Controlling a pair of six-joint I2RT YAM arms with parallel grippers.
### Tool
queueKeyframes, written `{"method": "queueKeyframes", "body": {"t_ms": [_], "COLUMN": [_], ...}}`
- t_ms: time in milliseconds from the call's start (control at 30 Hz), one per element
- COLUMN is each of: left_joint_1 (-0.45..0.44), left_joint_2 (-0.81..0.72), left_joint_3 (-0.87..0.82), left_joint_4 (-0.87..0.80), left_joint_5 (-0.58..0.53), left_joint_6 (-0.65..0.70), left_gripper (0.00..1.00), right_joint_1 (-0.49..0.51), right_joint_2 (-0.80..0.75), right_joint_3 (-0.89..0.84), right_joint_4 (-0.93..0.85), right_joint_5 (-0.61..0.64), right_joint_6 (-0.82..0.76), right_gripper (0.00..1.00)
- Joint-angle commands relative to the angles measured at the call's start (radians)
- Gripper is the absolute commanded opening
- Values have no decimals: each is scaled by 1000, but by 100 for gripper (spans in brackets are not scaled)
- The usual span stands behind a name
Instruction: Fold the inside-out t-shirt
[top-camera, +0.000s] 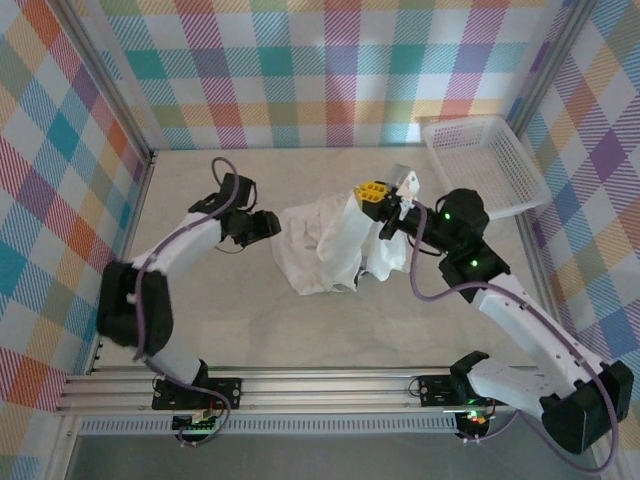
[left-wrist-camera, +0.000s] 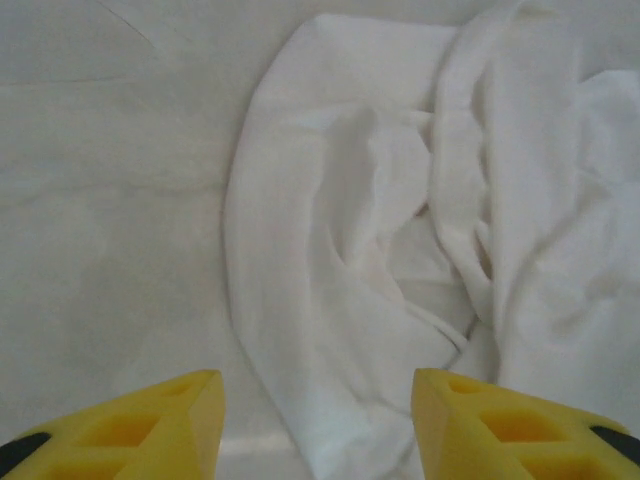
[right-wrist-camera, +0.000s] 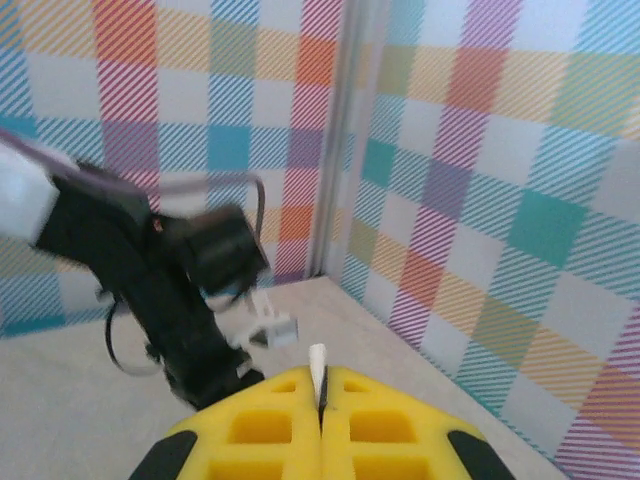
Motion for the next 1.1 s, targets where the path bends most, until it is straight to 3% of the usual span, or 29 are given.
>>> {"method": "queueKeyframes", "body": {"t_ms": [0, 133, 267, 333, 400, 533, 667, 733, 867, 1067], "left_joint_1": [17, 24, 26, 26, 29, 91, 242, 308, 381, 386], "left_joint_2": [137, 303, 447, 478, 470, 325, 126, 57, -47, -221], "left_joint_3": [74, 201, 308, 323, 323, 351, 493, 611, 778, 802], "left_joint_4": [43, 16, -26, -18, -9, -34, -112, -176, -306, -374], "left_joint_5": [-2, -48, -60, -22, 12, 44, 89, 92, 84, 53], "left_joint_6": [-13, 2, 16, 14, 15, 15, -18, -21, 3, 2], "left_gripper": [55, 56, 49, 31, 0, 0, 0, 0, 0, 0], "right_joint_1": [-10, -25, -26, -26, -26, -29, -52, -78, -109, -111], "right_joint_2": [-80, -114, -92, -64, -35, 18, 159, 209, 232, 175], "right_joint_3": [-33, 9, 153, 234, 296, 400, 707, 817, 905, 912], "right_joint_4": [172, 169, -39, -176, -257, -296, -503, -532, -469, -365], "right_joint_5": [185, 247, 347, 393, 413, 472, 692, 738, 727, 698], "right_joint_6": [146, 272, 379, 413, 435, 413, 412, 414, 416, 346], "right_gripper": [0, 0, 0, 0, 0, 0, 0, 0, 0, 0]}}
